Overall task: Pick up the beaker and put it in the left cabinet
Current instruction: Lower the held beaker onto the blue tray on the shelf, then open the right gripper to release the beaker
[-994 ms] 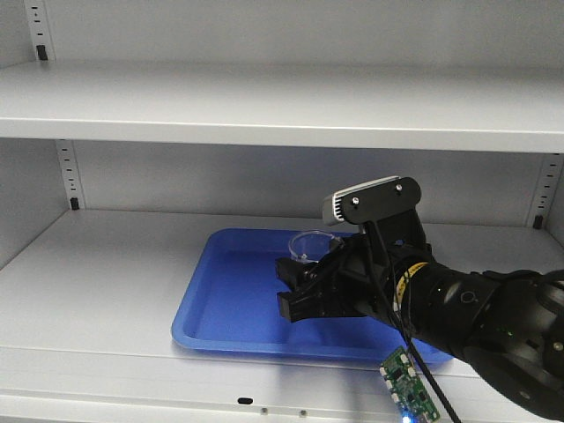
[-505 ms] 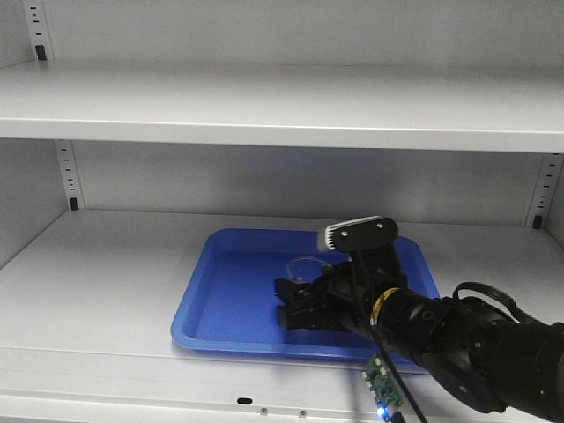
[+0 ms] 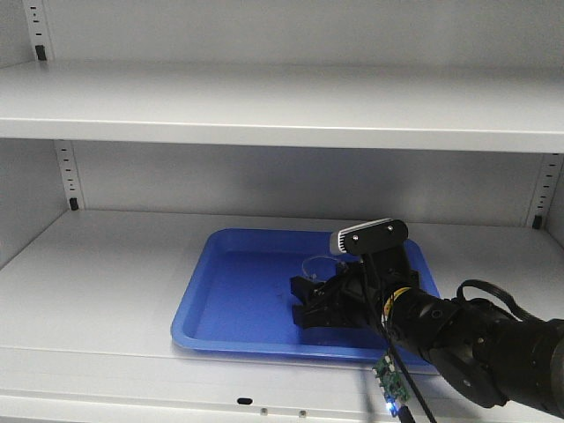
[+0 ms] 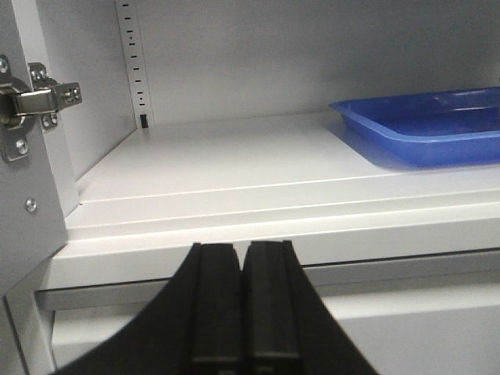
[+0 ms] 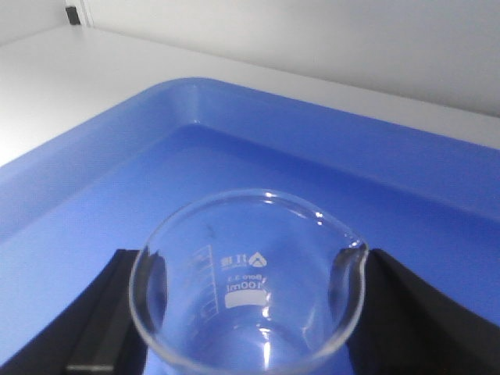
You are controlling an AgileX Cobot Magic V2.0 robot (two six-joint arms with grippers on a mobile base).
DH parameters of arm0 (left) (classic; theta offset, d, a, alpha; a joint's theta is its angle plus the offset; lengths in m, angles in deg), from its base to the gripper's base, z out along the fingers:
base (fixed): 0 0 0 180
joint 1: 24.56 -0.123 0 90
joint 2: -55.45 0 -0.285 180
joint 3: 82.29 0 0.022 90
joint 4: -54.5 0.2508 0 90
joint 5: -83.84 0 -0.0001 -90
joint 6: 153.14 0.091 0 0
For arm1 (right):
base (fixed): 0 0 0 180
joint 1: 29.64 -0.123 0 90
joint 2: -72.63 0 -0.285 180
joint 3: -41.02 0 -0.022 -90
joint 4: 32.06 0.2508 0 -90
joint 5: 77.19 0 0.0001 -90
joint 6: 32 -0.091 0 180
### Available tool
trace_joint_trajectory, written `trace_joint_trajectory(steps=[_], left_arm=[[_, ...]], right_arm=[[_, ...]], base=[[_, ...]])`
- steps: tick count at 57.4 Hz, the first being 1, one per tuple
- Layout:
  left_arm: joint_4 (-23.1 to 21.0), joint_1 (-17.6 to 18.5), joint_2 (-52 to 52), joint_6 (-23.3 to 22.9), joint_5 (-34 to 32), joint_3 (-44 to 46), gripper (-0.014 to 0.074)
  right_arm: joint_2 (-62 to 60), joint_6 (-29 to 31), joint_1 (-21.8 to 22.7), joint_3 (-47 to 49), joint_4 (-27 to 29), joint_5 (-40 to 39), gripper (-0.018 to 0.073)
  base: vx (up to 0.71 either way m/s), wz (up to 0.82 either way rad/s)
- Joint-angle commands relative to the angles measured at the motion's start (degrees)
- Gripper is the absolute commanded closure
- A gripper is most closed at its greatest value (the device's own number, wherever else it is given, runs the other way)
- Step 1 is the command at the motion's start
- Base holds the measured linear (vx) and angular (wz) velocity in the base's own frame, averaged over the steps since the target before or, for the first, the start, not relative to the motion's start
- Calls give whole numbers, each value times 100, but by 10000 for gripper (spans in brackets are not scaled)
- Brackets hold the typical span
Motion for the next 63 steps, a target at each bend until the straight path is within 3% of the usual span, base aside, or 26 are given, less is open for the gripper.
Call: trace_joint_trajectory(steps=[1, 18, 36, 42, 63], left_arm=[[-42, 3, -101, -19, -477, -93, 595], [-42, 3, -101, -19, -477, -93, 595], [-42, 3, -101, -19, -477, -93, 595], [-42, 3, -101, -19, -477, -93, 595], [-42, 3, -101, -19, -477, -93, 595]], right_arm=[[-270, 32, 33, 190, 68, -530, 523], [-270, 15, 33, 190, 107, -481, 374], [-270, 15, 27, 190, 107, -463, -53], [-270, 15, 27, 190, 107, -492, -155], [-412, 15, 27, 190, 102, -567, -116]], base=[[0, 0], [0, 0], [0, 0], [0, 0], [0, 0]])
